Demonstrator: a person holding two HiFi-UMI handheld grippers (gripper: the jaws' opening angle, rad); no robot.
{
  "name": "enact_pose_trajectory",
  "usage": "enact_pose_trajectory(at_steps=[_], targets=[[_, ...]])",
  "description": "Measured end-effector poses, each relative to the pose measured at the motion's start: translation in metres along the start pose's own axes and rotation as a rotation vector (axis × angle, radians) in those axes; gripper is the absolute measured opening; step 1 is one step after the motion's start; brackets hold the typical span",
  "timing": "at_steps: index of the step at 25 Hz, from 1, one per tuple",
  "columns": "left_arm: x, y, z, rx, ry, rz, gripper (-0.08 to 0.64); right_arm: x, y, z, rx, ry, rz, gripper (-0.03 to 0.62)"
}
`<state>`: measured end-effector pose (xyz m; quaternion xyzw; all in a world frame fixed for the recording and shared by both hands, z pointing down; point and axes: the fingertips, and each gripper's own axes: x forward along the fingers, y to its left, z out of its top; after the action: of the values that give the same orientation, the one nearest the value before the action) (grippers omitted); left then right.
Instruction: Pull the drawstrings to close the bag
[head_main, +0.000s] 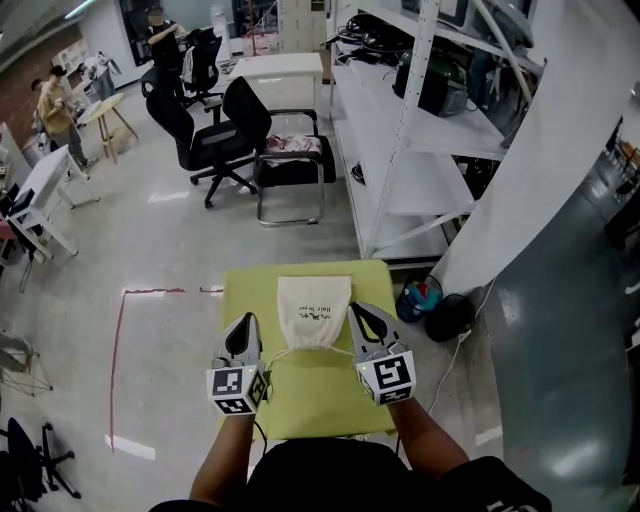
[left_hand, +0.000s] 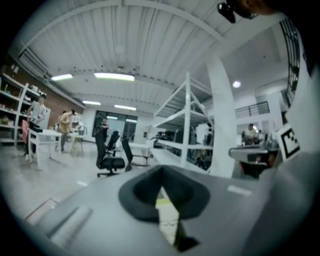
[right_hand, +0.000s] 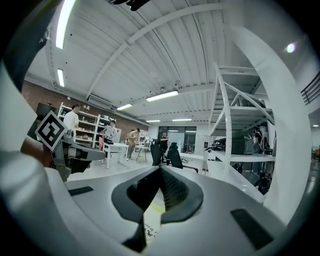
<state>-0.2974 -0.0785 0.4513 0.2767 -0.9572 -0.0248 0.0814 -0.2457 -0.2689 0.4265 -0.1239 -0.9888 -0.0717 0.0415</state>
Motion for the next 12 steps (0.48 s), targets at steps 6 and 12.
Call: enact_pose_trajectory(at_steps=[6,12], targets=[[0.001,-0.001,0.025,0.027,-0.040,-0.019,0.008,0.009,0.003,0.031,-0.006,-0.058,-0.007,0.006],[0.000,0.003,0.028,0.044,-0.035,-0.013,0.008,0.013,0.004,0.038,-0.006,-0.080,-0.005,0.006]])
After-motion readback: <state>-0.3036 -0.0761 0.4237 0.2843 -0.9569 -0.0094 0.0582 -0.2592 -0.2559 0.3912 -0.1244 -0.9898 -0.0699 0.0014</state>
